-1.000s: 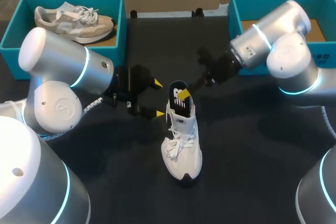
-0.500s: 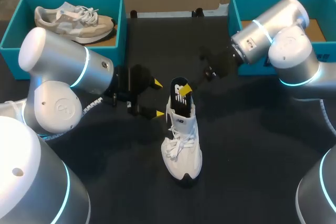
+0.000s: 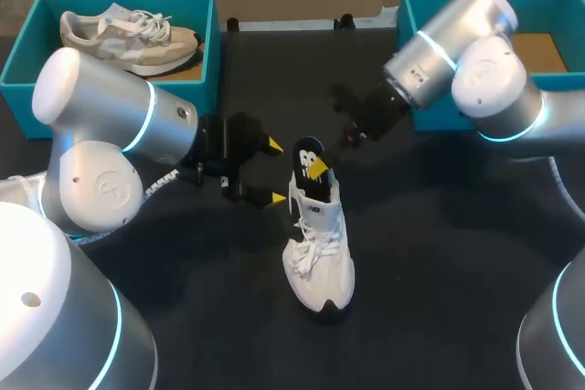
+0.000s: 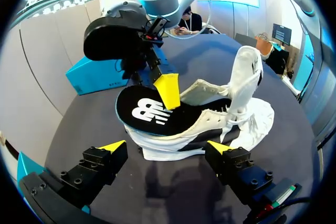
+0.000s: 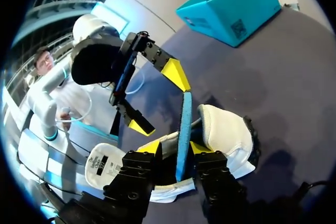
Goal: Take the shoe out of the shoebox, open the shoe tongue, remove and reinsert the insole, then place the shoe into the shoebox
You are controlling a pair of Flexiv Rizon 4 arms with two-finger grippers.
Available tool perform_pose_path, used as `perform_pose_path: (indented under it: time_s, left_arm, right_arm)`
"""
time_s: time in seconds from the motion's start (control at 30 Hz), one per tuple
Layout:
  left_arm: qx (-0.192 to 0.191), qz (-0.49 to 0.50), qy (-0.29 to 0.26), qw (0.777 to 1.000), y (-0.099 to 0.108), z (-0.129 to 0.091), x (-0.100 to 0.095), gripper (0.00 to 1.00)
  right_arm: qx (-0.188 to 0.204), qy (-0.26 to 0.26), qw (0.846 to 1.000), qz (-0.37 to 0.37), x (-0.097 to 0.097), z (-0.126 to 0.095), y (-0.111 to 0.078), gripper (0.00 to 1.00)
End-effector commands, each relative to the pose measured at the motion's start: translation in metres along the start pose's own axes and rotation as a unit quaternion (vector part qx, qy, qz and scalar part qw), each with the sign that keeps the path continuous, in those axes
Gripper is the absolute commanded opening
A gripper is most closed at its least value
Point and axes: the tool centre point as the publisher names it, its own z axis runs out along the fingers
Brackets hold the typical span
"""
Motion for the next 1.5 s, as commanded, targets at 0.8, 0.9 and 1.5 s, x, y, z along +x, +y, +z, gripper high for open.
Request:
perform_pose_path:
  time_s: [0.8,0.9,1.5]
  left_arm:
    - [0.000,0.000,-0.001,1.000,0.000,0.000,0.001,1.00]
    - [0.000,0.000,-0.001,1.000,0.000,0.000,0.001,1.00]
    - [0.000,0.000,-0.001,1.000,0.000,0.000,0.001,1.00]
  right_arm:
    - [0.040,-0.004,0.999,0.036,0.005,0.010,-0.009,0.00]
    - [0.051,0.012,0.998,0.047,0.007,0.008,-0.007,0.00]
    - [0.070,0.029,0.992,0.102,0.011,0.043,-0.024,0.00]
